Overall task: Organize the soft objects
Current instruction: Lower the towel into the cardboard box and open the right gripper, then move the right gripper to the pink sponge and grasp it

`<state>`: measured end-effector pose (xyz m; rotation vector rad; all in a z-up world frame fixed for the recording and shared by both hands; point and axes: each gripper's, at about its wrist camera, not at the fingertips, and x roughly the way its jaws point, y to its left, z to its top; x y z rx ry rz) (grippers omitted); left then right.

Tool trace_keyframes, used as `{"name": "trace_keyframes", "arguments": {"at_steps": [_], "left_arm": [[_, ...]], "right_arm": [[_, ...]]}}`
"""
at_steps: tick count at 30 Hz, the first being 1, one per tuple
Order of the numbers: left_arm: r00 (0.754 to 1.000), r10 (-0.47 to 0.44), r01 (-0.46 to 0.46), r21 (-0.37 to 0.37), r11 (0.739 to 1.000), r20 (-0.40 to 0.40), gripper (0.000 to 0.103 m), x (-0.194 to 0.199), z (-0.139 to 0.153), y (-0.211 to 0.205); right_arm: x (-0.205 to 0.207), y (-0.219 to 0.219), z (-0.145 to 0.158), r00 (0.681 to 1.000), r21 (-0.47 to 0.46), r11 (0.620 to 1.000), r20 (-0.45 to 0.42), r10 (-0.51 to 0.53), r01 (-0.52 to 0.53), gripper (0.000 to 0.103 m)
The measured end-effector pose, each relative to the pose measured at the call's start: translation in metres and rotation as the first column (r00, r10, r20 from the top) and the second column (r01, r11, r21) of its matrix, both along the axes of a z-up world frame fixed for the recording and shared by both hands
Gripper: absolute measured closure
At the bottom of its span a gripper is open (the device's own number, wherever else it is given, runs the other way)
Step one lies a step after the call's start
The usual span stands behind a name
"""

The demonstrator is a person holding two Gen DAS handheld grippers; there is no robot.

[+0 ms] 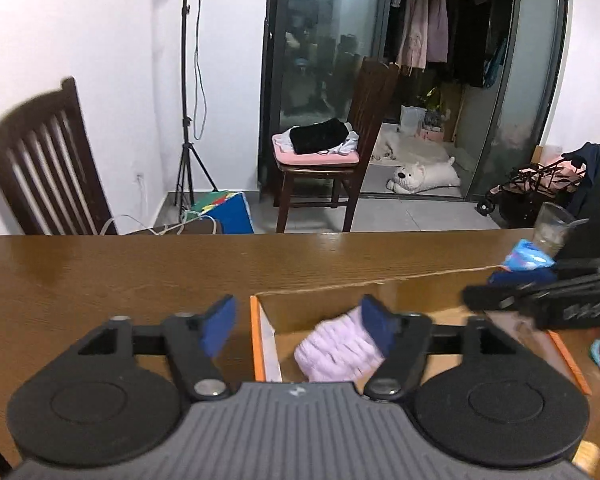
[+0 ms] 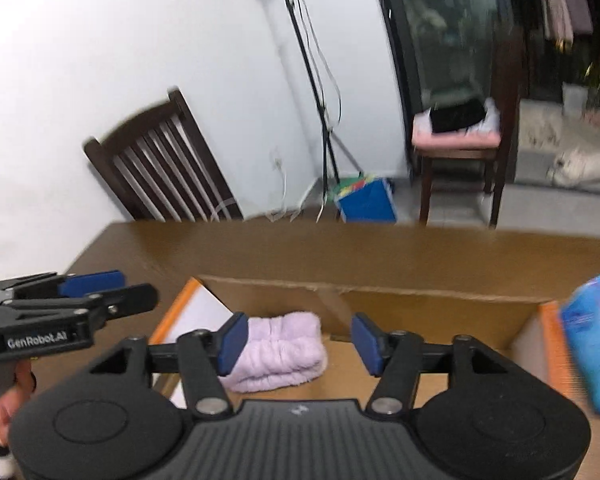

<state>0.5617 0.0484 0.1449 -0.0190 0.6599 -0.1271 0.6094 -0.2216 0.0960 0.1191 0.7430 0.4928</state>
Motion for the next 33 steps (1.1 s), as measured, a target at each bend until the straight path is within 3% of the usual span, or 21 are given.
{"name": "trace_keyframes", "arguments": {"at_steps": [5,8,12,15,19,24,29,33], "left_arm": [[0.996,-0.016,0.009,0.073,0.997,0.09,0.016,-0.086,0.055,-0.01],[0.99,-0.012,0.001,0.073,0.997,0.143,0.014,-0.131,0.079,-0.015],[0.979,-0.012,-0.003,0.072,0.997,0.202,0.01,-0.189,0.097,-0.021],[0.964,-0.008,-0.007,0.056,0.998,0.267,0.006,-0.244,0.091,-0.032],[0.94,-0.022,0.011,0.033,0.999,0.34,0.003,-0.318,0.06,-0.045],[0.911,-0.039,0.01,0.072,0.997,0.411,0.0,-0.394,0.001,-0.065],[0.934,-0.047,0.031,0.051,0.998,0.354,0.0,-0.444,-0.061,-0.081],[0.964,-0.013,0.018,-0.015,1.0,0.265,0.0,-0.455,-0.096,-0.077]], "right_arm": [[-0.074,-0.055,0.074,0.988,-0.046,0.999,0.151,0.007,0.0,0.03],[-0.125,-0.084,0.106,0.972,-0.067,0.997,0.232,-0.02,0.037,0.024],[-0.19,-0.119,0.127,0.957,-0.036,0.998,0.288,-0.043,0.055,0.022],[-0.239,-0.136,0.128,0.945,0.009,0.999,0.323,-0.046,0.046,0.02],[-0.307,-0.144,0.108,0.919,0.019,1.0,0.392,-0.03,0.025,0.02],[-0.39,-0.138,0.06,0.87,-0.006,1.0,0.493,0.003,0.0,0.018],[-0.446,-0.12,-0.005,0.855,-0.072,0.997,0.517,0.032,0.006,0.018],[-0.471,-0.11,-0.053,0.899,-0.032,0.999,0.438,0.001,0.015,0.018]]}}
